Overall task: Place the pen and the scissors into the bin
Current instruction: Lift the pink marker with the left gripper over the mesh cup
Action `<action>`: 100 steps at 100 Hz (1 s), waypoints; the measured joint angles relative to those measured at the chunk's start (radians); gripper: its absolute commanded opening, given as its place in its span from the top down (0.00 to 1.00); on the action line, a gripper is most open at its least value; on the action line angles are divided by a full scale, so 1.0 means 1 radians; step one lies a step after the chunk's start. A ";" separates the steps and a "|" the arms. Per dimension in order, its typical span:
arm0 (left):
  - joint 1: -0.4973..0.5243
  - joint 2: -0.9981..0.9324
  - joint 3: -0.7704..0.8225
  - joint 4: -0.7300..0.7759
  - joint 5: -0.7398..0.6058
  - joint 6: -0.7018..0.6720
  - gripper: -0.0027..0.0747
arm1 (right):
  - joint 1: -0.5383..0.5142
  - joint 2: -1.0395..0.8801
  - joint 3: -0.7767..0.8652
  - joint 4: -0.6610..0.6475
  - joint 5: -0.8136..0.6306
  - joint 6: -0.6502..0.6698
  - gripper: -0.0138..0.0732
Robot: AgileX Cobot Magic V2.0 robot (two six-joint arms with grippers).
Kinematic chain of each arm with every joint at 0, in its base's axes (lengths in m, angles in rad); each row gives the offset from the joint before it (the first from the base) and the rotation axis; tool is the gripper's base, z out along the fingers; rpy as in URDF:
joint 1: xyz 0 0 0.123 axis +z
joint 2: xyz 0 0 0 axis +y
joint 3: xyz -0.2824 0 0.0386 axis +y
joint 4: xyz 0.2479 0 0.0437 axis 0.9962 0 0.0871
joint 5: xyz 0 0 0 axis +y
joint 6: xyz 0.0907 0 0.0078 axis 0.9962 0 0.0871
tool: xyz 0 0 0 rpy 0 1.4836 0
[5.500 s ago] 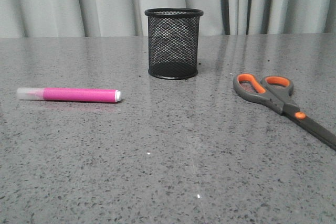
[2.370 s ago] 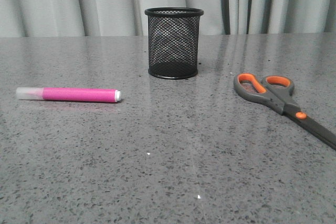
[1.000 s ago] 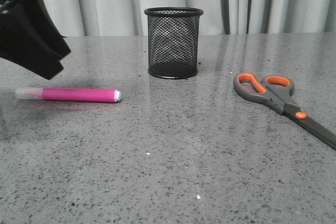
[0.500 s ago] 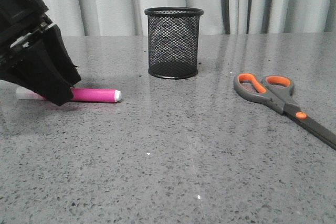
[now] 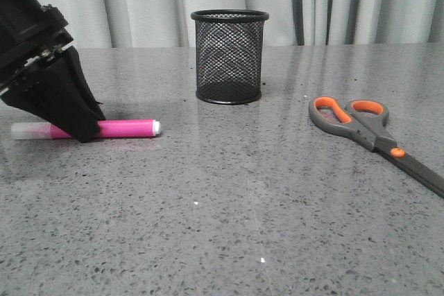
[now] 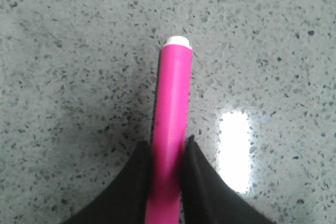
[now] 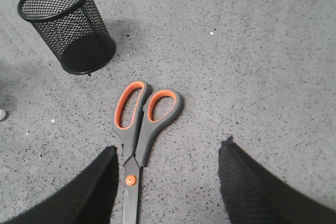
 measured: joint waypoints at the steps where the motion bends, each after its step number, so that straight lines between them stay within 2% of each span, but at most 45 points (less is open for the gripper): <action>1: 0.000 0.000 0.000 0.000 0.000 -0.004 0.99 | 0.000 0.000 0.000 0.000 0.000 0.000 0.40; 28: 0.000 -0.025 -0.076 -0.012 0.009 -0.111 0.99 | 0.000 0.000 0.000 0.000 0.000 0.000 0.40; 40: 0.000 -0.066 -0.159 -0.162 0.009 -0.127 0.99 | 0.000 0.000 0.000 0.000 0.000 0.000 0.40; 51: -0.005 -0.078 -0.221 -0.395 -0.014 -0.126 0.99 | 0.000 0.000 0.000 0.000 0.000 0.000 0.40; 59: -0.029 -0.078 -0.240 -0.558 -0.093 -0.111 0.99 | 0.000 0.000 0.000 0.000 0.000 0.000 0.40; 73: -0.104 -0.066 -0.251 -0.727 -0.265 -0.062 0.99 | 0.000 0.000 0.000 0.000 0.000 0.000 0.40; 100: -0.242 0.068 -0.262 -0.889 -0.499 0.071 0.99 | 0.000 0.000 0.000 0.000 0.007 0.000 0.40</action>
